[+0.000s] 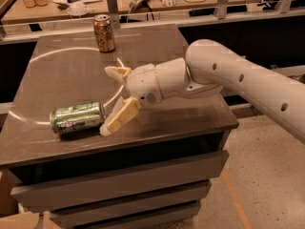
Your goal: Move green can near orange can
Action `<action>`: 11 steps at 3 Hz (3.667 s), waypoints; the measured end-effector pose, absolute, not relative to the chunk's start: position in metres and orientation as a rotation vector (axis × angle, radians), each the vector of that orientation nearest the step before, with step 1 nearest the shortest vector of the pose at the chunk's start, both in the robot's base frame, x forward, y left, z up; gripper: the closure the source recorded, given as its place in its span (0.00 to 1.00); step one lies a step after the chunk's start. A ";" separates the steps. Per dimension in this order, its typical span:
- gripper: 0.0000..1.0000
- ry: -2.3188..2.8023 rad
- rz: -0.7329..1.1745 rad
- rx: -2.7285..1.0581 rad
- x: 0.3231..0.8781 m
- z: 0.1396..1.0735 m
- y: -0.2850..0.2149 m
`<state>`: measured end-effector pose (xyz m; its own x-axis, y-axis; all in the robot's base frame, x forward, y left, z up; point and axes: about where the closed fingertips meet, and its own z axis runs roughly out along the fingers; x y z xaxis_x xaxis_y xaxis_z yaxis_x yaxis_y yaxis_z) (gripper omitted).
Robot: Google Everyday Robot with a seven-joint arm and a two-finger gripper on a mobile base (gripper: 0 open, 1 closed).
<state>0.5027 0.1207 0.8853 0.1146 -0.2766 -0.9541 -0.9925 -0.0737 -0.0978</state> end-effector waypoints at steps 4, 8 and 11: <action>0.61 1.299 1.091 -1.565 0.493 0.858 0.141; 1.00 1.330 0.683 -1.102 0.591 0.955 0.037; 1.00 1.572 0.707 -1.042 0.681 0.910 -0.023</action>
Offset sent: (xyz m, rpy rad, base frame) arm -0.0148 0.0294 -0.0396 -0.0377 0.0791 0.0699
